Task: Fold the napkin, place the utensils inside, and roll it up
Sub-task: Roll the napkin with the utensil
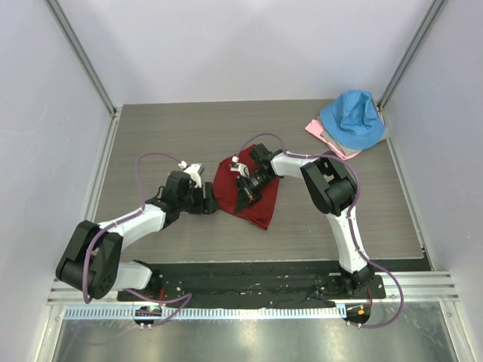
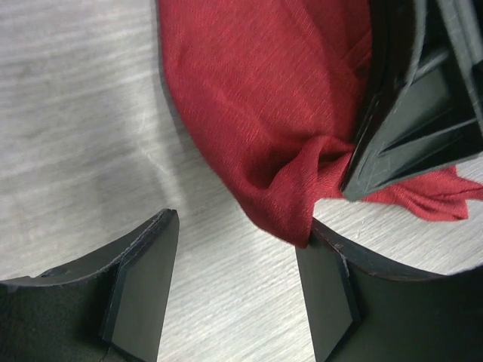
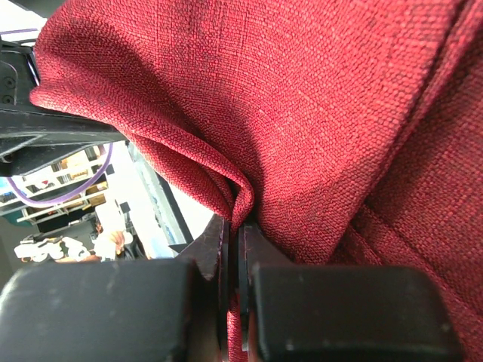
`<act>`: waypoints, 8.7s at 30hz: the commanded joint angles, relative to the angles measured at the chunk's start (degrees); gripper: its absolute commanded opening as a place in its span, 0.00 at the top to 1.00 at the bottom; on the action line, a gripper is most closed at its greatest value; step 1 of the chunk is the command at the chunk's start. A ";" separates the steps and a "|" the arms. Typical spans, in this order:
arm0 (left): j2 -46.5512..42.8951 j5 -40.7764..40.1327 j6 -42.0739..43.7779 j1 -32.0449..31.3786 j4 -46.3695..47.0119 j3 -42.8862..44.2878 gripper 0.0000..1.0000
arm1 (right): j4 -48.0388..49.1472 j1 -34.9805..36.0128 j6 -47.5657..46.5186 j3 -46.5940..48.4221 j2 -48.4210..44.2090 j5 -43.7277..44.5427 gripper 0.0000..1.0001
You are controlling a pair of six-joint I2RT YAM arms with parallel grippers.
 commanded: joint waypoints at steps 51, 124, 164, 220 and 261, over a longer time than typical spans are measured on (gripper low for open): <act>8.81 -3.22 1.99 -0.20 4.09 6.52 1.00 | 2.51 -0.56 2.08 -0.72 -4.94 8.46 0.86; 14.25 -8.32 0.23 -0.11 -27.11 23.40 1.00 | 4.36 9.03 -12.60 -19.88 -22.63 8.93 0.96; 16.89 -6.65 0.76 -0.11 -29.14 25.33 1.00 | 1.47 12.36 -7.23 -20.32 -28.86 17.51 0.48; 22.69 5.39 1.38 3.49 -42.67 33.94 1.00 | 63.51 38.02 -23.14 -36.23 -25.17 80.97 0.40; 10.75 -0.31 -8.19 13.77 -27.30 25.17 0.24 | 28.21 26.61 -17.26 -19.29 -18.93 48.47 0.99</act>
